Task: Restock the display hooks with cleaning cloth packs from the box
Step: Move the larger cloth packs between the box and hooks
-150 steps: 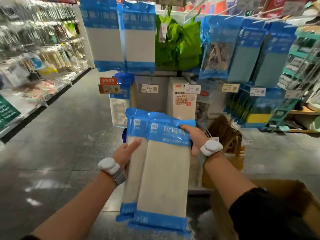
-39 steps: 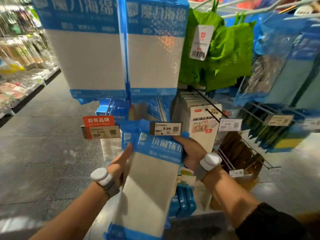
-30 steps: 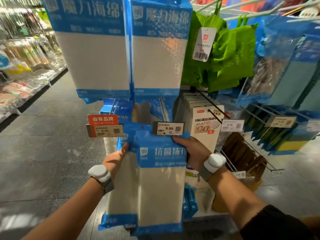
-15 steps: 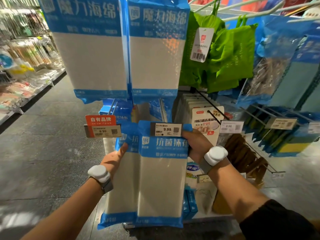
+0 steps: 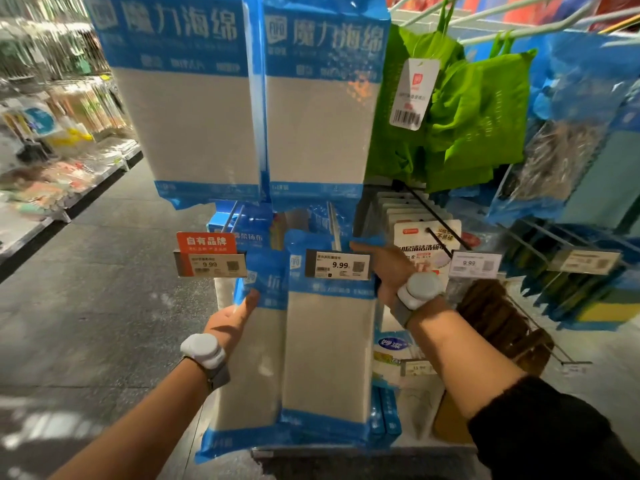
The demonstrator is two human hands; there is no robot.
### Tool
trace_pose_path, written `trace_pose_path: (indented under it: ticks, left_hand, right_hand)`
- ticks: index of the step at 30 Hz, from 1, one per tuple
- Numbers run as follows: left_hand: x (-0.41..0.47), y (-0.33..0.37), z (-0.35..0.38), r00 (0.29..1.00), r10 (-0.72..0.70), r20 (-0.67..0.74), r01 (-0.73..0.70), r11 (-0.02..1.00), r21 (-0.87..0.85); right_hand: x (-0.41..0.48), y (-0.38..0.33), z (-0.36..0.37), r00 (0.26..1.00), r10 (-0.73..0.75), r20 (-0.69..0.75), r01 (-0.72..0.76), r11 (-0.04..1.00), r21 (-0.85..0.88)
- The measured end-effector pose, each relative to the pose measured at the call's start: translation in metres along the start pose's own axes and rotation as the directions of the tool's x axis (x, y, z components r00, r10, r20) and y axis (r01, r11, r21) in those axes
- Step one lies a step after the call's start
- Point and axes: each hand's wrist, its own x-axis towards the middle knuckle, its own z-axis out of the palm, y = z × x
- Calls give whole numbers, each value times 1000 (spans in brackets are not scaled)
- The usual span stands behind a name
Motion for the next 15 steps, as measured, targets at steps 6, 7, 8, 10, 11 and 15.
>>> trace_pose_path:
  ticks: [6,7,8,10,11,15]
  left_hand:
    - [6,-14,-3,997,-46,-67,45,999,-23]
    - [7,-15,-5,994,-52,-91,48,998,-42]
    - [4,-13,-3,994,-49,-101,44,998,-49]
    - [-2,-1,-2,990,-59,-127,52,997,-58]
    - [-6,5,-1,989,-68,-134,60,997,-58]
    - [-5,7,5,991,-86,-105,78,994,-72]
  right_hand:
    - [48,-39,11,992,-110,-61,94,971,-219]
    - [61,-41,14,991,-121,-59,101,960,-261]
    - [63,-45,15,990,-125,-66,101,954,-284]
    - [69,-51,22,983,-159,-90,123,940,-318]
    - [77,-51,24,981,-177,-78,142,932,-333]
    - [100,-55,22,977,-202,-69,150,881,-449]
